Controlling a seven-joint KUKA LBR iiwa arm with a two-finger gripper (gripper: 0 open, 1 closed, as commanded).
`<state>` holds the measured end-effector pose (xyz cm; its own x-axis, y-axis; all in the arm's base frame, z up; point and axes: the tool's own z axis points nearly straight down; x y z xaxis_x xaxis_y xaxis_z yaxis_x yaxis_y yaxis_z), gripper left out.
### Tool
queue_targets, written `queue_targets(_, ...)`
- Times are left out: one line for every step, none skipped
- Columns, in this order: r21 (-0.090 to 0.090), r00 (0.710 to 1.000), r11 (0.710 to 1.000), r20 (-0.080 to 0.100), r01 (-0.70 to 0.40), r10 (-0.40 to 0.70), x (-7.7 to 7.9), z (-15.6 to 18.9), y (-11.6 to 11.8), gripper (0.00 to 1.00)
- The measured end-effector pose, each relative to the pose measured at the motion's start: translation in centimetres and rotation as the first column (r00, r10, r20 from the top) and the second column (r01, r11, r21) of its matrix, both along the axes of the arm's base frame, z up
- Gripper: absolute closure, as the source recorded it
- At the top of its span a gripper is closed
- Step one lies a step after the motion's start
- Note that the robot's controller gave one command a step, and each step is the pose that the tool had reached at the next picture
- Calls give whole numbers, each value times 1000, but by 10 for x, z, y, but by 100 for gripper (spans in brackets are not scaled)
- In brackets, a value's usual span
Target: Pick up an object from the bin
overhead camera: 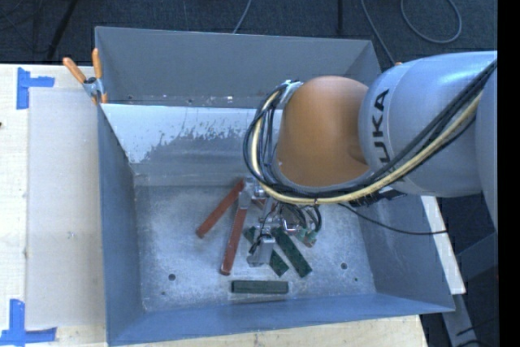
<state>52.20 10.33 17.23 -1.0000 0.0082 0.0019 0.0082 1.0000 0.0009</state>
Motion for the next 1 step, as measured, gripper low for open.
queue_targets(0, 992, 992, 0, -125, 125, -18, -105, -20, 0)
